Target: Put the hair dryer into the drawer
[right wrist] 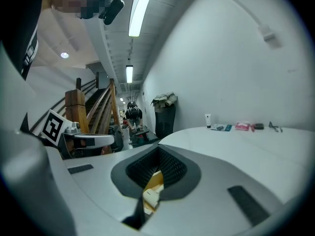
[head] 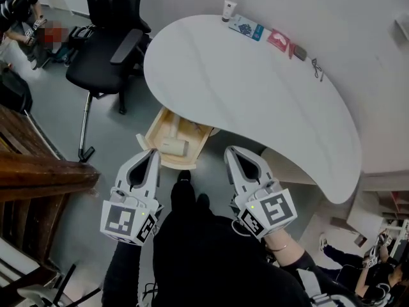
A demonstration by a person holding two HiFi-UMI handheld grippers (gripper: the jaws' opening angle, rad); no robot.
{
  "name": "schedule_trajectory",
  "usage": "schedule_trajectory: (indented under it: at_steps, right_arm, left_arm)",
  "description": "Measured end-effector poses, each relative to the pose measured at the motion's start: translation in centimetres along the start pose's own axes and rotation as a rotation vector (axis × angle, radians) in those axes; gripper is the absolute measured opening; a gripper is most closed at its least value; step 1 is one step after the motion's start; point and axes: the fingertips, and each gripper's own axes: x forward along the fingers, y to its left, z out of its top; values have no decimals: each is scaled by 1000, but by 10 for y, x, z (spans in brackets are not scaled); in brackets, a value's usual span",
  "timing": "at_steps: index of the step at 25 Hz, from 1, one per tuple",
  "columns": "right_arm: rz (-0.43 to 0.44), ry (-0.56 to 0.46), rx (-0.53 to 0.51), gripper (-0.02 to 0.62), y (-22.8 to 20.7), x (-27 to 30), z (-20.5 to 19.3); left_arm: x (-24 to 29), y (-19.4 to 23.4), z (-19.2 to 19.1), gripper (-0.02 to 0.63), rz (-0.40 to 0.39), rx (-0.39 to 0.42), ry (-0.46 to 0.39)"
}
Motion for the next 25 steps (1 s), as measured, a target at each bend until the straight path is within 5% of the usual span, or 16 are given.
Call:
schedule_trajectory:
  at_steps: [25]
  right_arm:
    - [4,-155,-64,2,14,-68,45]
  left_arm:
    - [-58,-34,46,8,66,32,-146]
